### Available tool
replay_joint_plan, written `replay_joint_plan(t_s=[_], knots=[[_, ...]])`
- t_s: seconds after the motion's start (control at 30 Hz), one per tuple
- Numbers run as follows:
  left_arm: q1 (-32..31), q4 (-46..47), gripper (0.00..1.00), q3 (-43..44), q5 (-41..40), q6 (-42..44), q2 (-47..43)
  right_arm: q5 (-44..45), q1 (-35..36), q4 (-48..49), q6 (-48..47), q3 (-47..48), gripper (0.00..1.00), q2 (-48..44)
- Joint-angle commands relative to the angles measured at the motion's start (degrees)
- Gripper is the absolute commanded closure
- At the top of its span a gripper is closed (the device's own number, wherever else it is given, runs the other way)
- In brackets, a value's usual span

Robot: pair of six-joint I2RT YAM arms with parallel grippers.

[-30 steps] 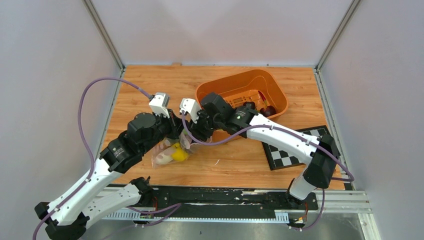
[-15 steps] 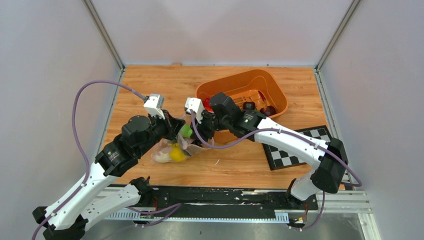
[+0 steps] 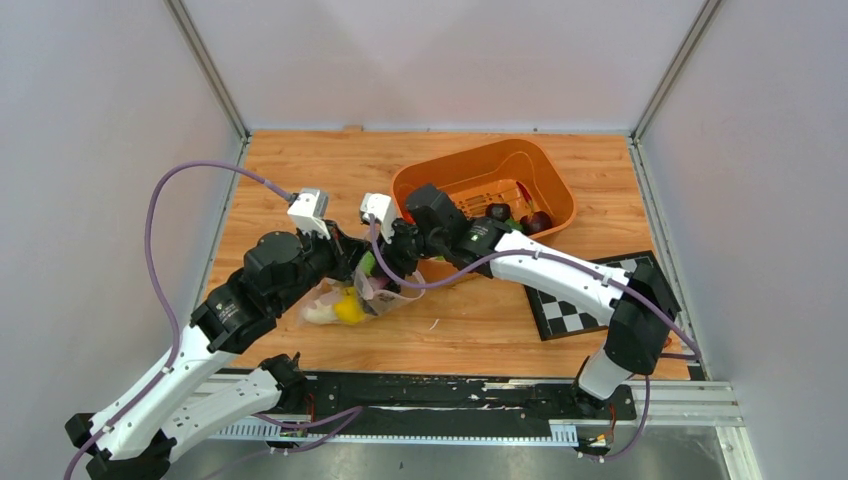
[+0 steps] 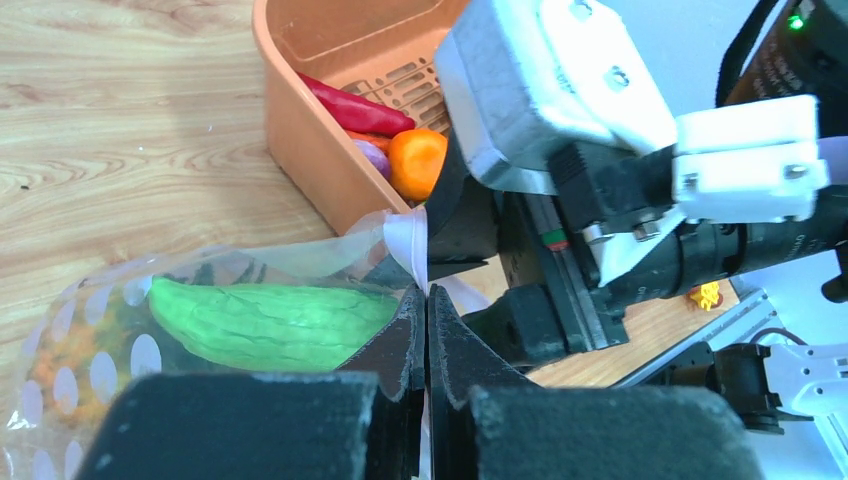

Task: Place the food in the zip-top bag and seal the zipper
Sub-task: Place the fake vegetable in the zipper food storage bag.

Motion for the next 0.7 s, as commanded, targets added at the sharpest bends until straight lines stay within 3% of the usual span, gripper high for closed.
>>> replay_joint_plan(t_s=[0.0, 0.17, 0.27, 0.4, 0.47, 0.57, 0.67], knots=[[-0.05, 4.98, 0.99, 0.94, 1.09, -1.07, -1.61, 0.19, -0.07, 6.99, -0.65, 0.22, 0.63, -0.51], [-0.05, 4.92, 0.99, 0.75, 0.29, -1.00, -1.84, -3.78, -0.15, 15.68, -1.59, -7.47, 0.53, -5.09], [-0.05, 5.04, 0.99, 0.37, -0.04, -1.06, -1.66, -5.32, -0.33, 14.77, -2.05, -7.97, 0.44, -6.22], [-0.05, 4.91, 0.99, 0.13, -0.46, -1.11, -1.77, -7.73, -1.37, 9.49, -3.28, -6.65, 0.42, -6.35], [-0.05, 4.70, 0.99, 0.03, -0.87, -1.03, -1.90, -8.52, -1.95, 8.03, -3.36, -6.42, 0.47, -6.51], [-0.05, 4.63, 0.99, 0.03, -1.12, -1.08, -1.89, -11.05, -2.78, 7.16, -3.08, -6.36, 0.64, -6.62], [-0.05, 4.65, 0.99, 0.03, -1.24, -0.95, -1.89, -12.63, -3.18, 6.87, -3.11, -6.09, 0.75, -6.76]])
